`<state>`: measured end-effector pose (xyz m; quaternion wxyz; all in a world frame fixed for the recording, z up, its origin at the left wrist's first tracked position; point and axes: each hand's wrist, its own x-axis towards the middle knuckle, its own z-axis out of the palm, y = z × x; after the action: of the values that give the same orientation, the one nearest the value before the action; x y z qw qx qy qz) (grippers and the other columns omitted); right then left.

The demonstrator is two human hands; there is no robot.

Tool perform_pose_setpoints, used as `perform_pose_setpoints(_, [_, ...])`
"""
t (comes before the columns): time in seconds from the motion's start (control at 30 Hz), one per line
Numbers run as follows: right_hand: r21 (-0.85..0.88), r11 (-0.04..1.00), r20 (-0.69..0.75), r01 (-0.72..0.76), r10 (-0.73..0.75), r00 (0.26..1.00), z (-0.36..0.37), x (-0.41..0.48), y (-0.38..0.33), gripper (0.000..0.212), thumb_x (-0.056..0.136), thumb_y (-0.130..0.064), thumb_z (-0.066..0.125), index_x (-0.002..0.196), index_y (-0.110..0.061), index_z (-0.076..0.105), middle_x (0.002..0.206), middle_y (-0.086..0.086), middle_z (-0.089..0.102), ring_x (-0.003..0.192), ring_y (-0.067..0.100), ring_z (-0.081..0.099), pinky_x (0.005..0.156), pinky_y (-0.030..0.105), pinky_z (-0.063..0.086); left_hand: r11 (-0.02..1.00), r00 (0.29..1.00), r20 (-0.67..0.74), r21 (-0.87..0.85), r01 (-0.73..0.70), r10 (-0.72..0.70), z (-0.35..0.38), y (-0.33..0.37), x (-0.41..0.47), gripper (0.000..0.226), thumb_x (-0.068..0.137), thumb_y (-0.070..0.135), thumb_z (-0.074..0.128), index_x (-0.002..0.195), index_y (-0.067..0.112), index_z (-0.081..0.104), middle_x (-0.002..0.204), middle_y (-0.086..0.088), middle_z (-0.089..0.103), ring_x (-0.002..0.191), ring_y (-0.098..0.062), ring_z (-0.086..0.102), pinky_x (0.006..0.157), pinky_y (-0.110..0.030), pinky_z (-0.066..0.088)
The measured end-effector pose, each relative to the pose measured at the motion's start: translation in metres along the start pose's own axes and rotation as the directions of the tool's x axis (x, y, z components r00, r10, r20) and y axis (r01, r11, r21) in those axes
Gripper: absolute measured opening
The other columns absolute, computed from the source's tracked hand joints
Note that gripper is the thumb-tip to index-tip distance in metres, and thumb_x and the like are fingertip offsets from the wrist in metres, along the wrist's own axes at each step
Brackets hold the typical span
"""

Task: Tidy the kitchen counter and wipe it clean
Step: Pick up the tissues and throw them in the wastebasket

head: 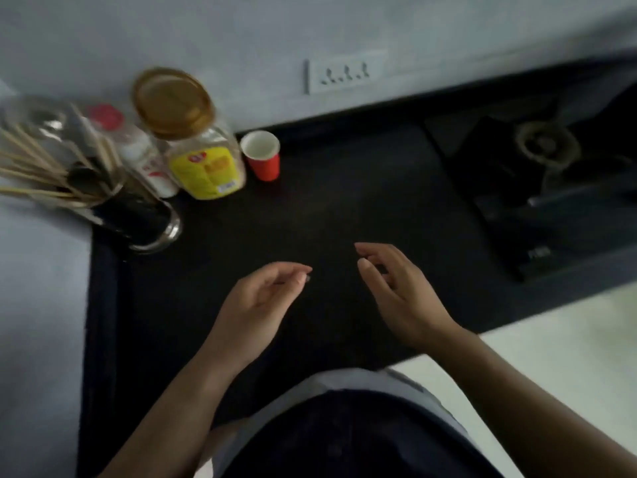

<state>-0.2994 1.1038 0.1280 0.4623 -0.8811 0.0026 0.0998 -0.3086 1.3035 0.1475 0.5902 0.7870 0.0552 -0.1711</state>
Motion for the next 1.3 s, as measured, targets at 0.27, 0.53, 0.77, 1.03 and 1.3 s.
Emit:
perform_pose_setpoints(0.27, [0.144,0.979,-0.262,-0.147,0.181,0.948,-0.052,-0.133,0.071,0.031,0.093,-0.041,0.041,0.117,-0.029,0.056,0.112,-0.017,0.056,0.101,-0.006,0.052,0.079,0.006,0.041,0.998,0.963,0.269,0.064,0.012,-0.029,0.112,0.007,-0.030,0.020,0.091,0.029,0.048,0.099,0.027,0.067,0.097,0.013,0.070,0.091,0.000,0.064,0.075,-0.015,0.047])
perform_pose_setpoints(0.53, [0.306,0.911,-0.490,-0.275,0.399,0.775,-0.112,-0.277,0.147,0.031,0.091,-0.044,0.040,0.111,-0.029,0.058,0.111,-0.021,0.058,0.104,-0.007,0.052,0.082,0.003,0.039,0.994,0.827,0.561,0.091,-0.067,0.005,0.264,0.023,-0.080,0.019,0.089,0.026,0.052,0.099,0.019,0.066,0.096,0.003,0.071,0.089,-0.004,0.065,0.070,-0.007,0.044])
perform_pose_setpoints(0.77, [0.485,0.805,-0.614,-0.341,0.591,0.522,-0.127,-0.383,0.196,0.029,0.087,-0.045,0.039,0.105,-0.033,0.058,0.111,-0.018,0.059,0.104,-0.008,0.052,0.079,0.003,0.040,0.958,0.657,0.754,0.177,-0.224,0.015,0.370,0.027,-0.112,0.009,0.087,0.033,0.059,0.091,0.030,0.067,0.091,0.011,0.072,0.088,-0.006,0.065,0.073,-0.013,0.048])
perform_pose_setpoints(1.03, [0.554,0.788,-0.703,-0.268,0.615,0.357,-0.183,-0.397,0.233,0.031,0.087,-0.042,0.041,0.108,-0.027,0.059,0.109,-0.018,0.059,0.103,-0.010,0.052,0.079,0.004,0.041,0.912,0.517,0.856,0.206,-0.355,0.008,0.465,0.058,-0.104,0.010,0.087,0.026,0.057,0.089,0.029,0.066,0.091,0.007,0.072,0.088,-0.009,0.065,0.079,-0.020,0.048])
perform_pose_setpoints(1.3, [0.589,0.745,-0.682,-0.313,0.666,0.302,-0.266,-0.377,0.309,0.025,0.087,-0.040,0.041,0.101,-0.031,0.060,0.108,-0.021,0.057,0.103,-0.007,0.052,0.079,0.005,0.041,0.899,0.458,0.889,0.185,-0.397,0.020,0.593,0.091,-0.055,0.010,0.087,0.028,0.056,0.090,0.029,0.065,0.092,0.005,0.070,0.086,-0.009,0.065,0.074,-0.015,0.050])
